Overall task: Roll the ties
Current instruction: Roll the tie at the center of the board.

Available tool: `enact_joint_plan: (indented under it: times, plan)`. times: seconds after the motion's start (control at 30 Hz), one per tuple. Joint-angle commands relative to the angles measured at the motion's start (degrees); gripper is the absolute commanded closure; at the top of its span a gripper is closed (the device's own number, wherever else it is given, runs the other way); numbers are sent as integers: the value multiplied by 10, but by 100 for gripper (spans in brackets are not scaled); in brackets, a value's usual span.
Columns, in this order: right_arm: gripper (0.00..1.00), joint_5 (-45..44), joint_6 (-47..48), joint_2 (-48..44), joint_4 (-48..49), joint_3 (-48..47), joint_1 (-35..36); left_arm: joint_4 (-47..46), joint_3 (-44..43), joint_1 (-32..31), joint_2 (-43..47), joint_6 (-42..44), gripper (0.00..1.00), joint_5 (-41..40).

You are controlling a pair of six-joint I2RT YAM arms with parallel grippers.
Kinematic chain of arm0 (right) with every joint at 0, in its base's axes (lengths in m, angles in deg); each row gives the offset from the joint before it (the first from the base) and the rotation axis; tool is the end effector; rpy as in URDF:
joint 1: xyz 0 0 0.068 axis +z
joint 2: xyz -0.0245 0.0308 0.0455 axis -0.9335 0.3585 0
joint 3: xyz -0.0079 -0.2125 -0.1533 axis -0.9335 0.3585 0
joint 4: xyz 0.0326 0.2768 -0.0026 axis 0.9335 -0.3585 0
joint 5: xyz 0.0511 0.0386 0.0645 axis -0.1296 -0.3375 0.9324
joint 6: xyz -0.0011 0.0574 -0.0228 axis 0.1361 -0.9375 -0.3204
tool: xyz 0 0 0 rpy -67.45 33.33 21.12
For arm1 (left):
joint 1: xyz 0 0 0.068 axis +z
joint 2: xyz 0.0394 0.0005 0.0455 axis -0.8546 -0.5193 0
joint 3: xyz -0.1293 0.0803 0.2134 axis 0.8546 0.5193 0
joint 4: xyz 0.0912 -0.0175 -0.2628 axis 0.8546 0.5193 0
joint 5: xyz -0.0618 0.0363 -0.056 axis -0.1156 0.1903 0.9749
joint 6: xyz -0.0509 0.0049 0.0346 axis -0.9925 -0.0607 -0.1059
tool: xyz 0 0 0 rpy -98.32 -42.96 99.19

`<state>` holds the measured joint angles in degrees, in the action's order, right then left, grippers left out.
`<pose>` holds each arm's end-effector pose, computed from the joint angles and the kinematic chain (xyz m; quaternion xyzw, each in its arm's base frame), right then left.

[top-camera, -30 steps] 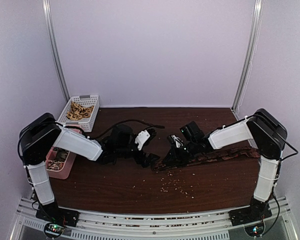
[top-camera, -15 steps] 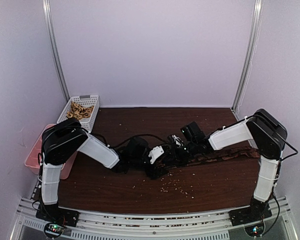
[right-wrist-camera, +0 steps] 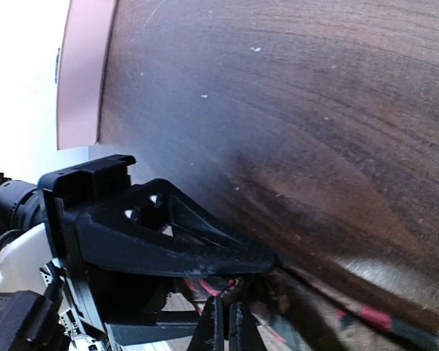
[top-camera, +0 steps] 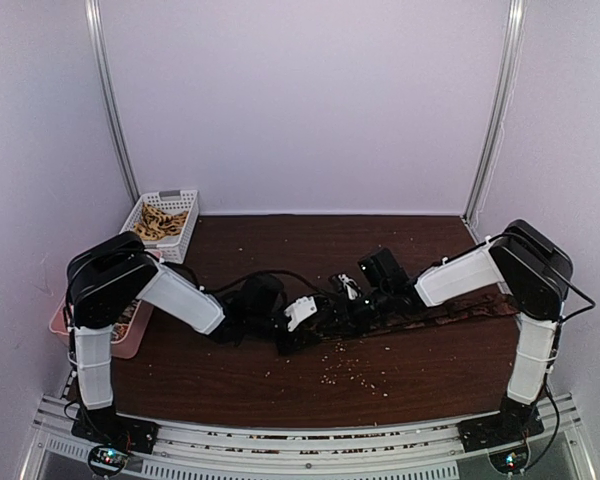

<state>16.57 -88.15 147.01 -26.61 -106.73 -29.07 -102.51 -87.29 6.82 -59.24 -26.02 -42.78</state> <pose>0.2741 0.2718 0.0981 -0.1127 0.8625 0.4925 0.0280 0.2396 -0.3298 0.0663 0.5122 0.7209 -0.2970 0.3603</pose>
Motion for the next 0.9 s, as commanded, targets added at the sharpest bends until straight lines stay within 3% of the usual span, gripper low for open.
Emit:
enact_joint_plan:
  times: [0.0, 0.1, 0.2, 0.47, 0.73, 0.87]
  plan:
    - [100, -16, 13, 33, -4, -9, -9, 58, 18, 13, 9, 20, 55, 23]
    - [100, -26, 29, 45, -14, -8, -10, -12, 54, 14, 27, 0, 37, 9]
    - [100, -32, 42, 47, -22, 1, -13, -88, 100, 20, 39, -23, 34, -9]
    - [100, -46, 56, 45, -28, 15, -15, -282, 184, 20, 27, -81, 35, -35]
    - [100, -46, 58, 40, -25, 22, -15, -301, 158, 19, 18, -97, 43, -27]
    - [100, -45, 56, 43, -21, 23, -15, -286, 139, 19, 14, -91, 53, -2]
